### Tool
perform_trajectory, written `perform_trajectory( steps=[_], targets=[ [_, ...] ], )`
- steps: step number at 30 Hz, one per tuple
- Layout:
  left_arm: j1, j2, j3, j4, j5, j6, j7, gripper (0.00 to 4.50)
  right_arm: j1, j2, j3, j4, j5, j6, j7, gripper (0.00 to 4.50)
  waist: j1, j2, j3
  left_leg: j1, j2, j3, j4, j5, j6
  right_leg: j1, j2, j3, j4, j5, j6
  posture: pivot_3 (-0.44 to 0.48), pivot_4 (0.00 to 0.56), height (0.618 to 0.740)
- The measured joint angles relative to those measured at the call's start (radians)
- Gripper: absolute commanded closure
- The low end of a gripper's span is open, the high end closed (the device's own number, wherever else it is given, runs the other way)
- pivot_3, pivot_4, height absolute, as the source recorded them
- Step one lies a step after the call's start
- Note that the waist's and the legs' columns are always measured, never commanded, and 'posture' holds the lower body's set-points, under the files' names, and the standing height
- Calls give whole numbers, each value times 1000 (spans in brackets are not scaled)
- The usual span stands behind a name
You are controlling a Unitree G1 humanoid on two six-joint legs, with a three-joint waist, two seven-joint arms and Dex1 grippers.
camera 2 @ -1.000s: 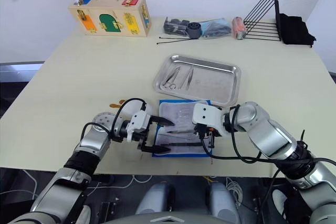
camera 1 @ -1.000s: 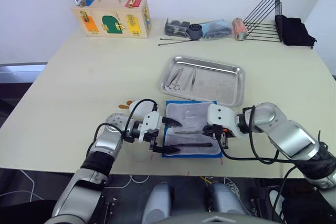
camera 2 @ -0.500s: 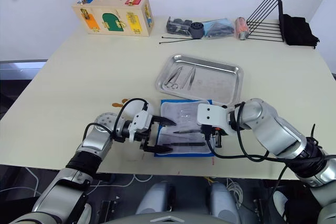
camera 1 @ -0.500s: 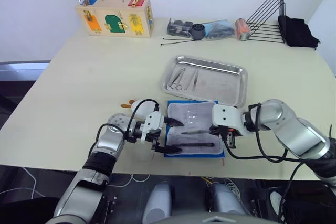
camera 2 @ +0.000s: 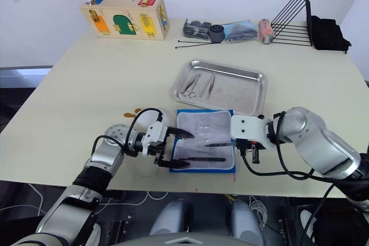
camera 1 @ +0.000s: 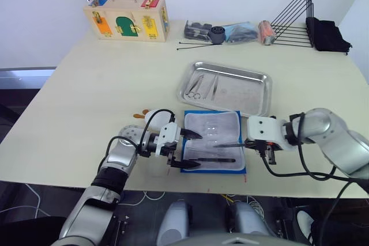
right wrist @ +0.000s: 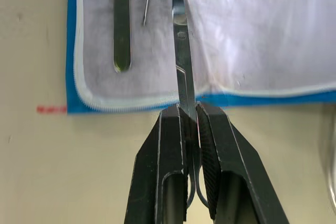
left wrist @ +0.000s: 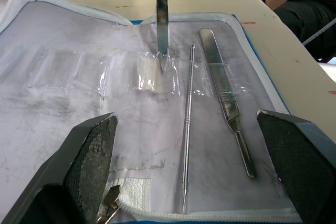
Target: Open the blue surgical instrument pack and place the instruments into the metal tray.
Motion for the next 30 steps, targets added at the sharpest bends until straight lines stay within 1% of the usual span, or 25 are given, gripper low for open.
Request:
perform_trajectory(
  steps=[5, 8, 9, 11, 13, 14, 16, 20, 23, 27, 30],
  targets=[
    [0, -2, -1, 1, 0, 0, 1, 0, 43, -49, -72, -9, 27, -29, 19, 4472, 0, 1, -1, 0, 0, 0, 0, 0, 0, 1, 0, 0, -2, 0, 0, 0, 150, 740],
    [0, -3, -1, 2, 1, 0, 3, 0, 72, -45, -140, -9, 67, -49, 21, 4472, 0, 1, -1, 0, 0, -1, 0, 0, 0, 2, 0, -1, -3, 0, 0, 0, 150, 740],
    [1, -3, -2, 2, 1, 0, 3, 0, 73, -11, -195, -8, 105, -42, 13, 4472, 0, 2, -1, 0, 0, -1, 0, 0, 0, 3, 0, -1, -3, 0, 0, 0, 150, 740],
    [1, -5, -2, 2, 1, 0, 5, 0, 70, 19, -237, -6, 140, -32, -3, 4472, 0, 2, -1, 0, 0, -1, 0, 0, 0, 3, 0, -1, -3, 0, 0, 0, 150, 740],
    [1, -6, -3, 2, 1, 0, 6, 0, 55, 82, -274, 14, 174, -23, -40, 4472, 0, 3, -2, 0, 0, -1, 0, 0, 0, 3, 0, -1, -3, 0, 0, 0, 150, 740],
    [1, -7, -3, 2, 1, 0, 6, 0, 53, 91, -278, 18, 178, -22, -48, 4472, 1, 3, -2, 0, 0, -1, 0, 0, 0, 3, 0, -1, -3, 0, 0, 0, 150, 740],
    [2, -8, -3, 2, 2, 0, 7, 0, 29, 167, -294, 44, 205, 14, -104, 4472, 0, 3, -2, 0, 0, -1, 0, 0, 0, 3, 0, 0, -4, 0, 0, 0, 150, 740],
    [2, -9, -3, 2, 2, 0, 7, 0, -3, 265, -295, 73, 224, 75, -199, 4472, 1, 3, -2, 0, 0, -2, -1, 0, 0, 3, 0, -1, -4, 0, 0, 0, 150, 740],
    [1, -9, -3, 2, 2, 0, 7, 0, -22, 314, -294, 100, 227, 107, -253, 4472, 1, 4, -2, 0, -1, -2, -1, 0, 0, 3, 0, 0, -4, 0, 0, 0, 150, 740],
    [3, -8, -3, 0, 2, 0, 8, 0, -38, 409, -292, 165, 212, 154, -373, 4472, 1, 4, -3, 0, -1, -2, -1, 0, 0, 3, 0, 0, -4, 0, 0, 0, 150, 740],
    [6, -6, -2, -2, 1, 0, 9, 0, -40, 452, -291, 197, 200, 167, -433, 4472, 0, 4, -3, 0, -1, -1, -2, 0, 0, 3, 0, 0, -4, 0, 0, 0, 150, 740]
  ],
)
